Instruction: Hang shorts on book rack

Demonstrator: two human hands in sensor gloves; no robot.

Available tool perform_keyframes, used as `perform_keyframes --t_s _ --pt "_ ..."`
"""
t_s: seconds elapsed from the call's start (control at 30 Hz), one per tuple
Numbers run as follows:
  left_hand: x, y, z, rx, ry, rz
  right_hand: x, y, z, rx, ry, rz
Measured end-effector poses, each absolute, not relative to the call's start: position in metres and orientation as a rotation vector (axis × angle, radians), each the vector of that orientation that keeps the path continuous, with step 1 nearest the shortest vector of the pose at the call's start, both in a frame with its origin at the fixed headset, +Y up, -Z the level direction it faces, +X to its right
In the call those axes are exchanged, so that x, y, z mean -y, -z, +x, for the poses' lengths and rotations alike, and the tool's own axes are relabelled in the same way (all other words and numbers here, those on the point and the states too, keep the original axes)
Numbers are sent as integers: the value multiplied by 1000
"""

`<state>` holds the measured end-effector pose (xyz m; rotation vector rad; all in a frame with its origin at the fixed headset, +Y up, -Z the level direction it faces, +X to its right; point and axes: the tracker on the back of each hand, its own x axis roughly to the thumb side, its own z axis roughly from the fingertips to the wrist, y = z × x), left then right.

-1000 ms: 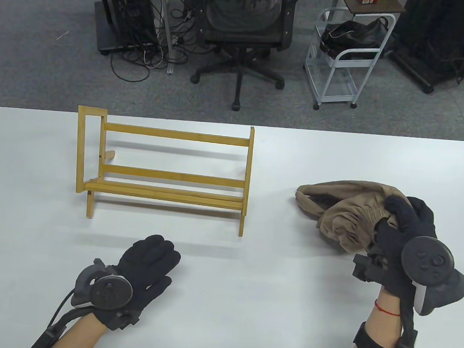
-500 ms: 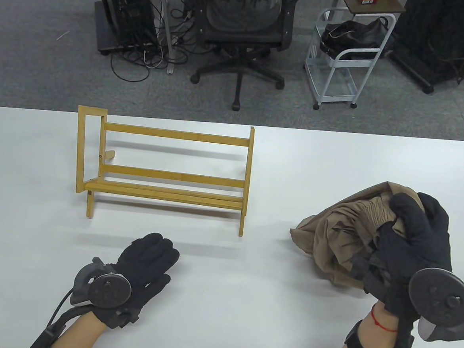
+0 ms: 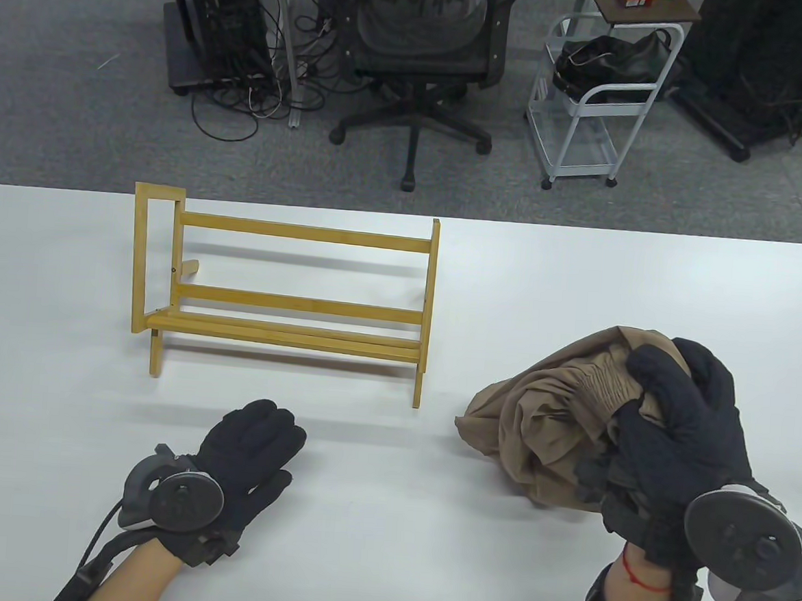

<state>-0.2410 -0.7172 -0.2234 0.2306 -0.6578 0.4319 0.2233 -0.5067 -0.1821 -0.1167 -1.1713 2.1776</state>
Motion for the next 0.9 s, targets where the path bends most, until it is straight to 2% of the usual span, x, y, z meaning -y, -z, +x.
perform_keyframes --t_s 0.9 --pt "714 220 -242 688 -473 257 500 197 144 1053 -2217 95"
